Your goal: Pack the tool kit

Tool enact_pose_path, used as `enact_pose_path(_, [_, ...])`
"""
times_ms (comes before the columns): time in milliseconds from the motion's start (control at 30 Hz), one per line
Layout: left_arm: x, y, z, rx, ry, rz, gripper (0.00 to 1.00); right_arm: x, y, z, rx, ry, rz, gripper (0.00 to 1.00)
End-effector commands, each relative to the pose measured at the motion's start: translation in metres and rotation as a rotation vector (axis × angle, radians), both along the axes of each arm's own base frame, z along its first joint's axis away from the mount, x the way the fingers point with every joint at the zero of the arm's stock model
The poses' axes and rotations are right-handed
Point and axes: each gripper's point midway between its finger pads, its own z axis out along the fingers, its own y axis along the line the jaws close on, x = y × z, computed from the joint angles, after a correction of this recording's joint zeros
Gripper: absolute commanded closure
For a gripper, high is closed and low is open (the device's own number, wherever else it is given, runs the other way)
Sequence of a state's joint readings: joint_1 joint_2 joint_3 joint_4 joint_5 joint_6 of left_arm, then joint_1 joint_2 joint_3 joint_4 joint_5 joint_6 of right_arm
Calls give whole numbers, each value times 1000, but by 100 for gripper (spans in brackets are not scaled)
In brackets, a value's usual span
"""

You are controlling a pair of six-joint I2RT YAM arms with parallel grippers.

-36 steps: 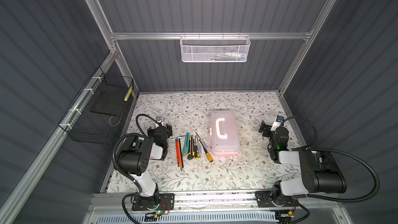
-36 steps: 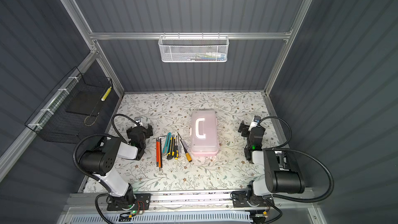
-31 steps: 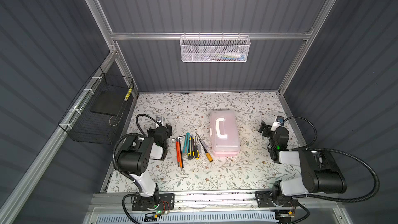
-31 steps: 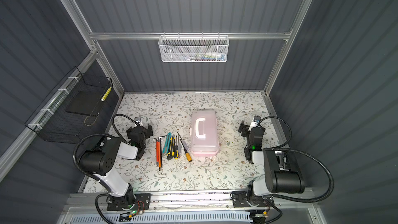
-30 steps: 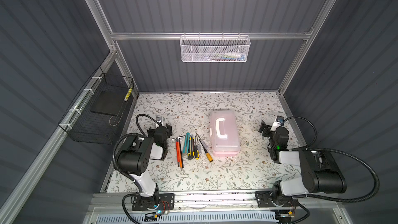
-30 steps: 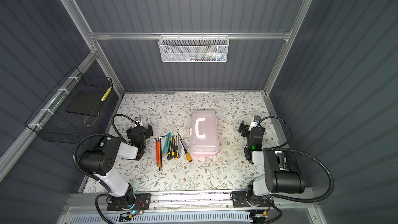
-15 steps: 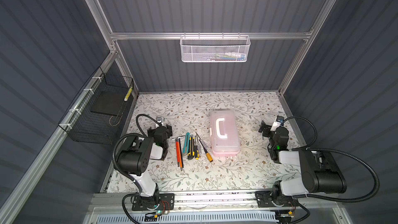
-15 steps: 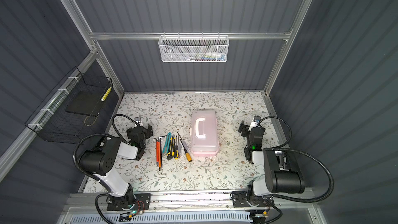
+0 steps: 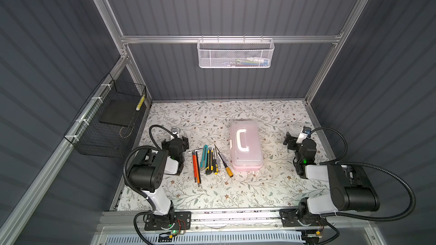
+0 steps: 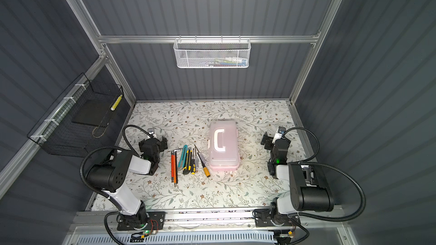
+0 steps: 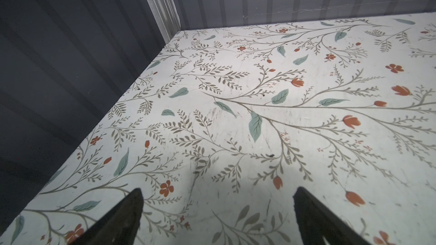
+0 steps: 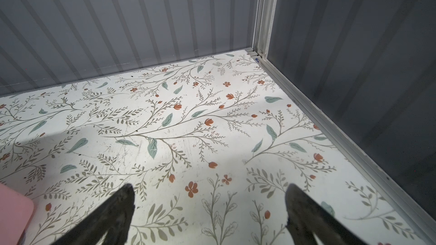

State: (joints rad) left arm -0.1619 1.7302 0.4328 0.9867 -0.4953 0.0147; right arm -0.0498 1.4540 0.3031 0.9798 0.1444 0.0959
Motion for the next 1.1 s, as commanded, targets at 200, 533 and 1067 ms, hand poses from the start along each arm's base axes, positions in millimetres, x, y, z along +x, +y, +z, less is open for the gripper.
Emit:
enact_pose_path(200, [-5, -6, 28, 17, -94, -20, 0, -1, 21, 28, -147, -28, -1, 1])
enact_pose_path(533, [-4, -28, 107, -98, 73, 61, 0, -7, 47, 89, -96, 83, -95, 1])
enact_pose_path(1067, [-46, -180, 83, -760, 400, -488, 4, -57, 232, 149, 461, 415, 622, 9])
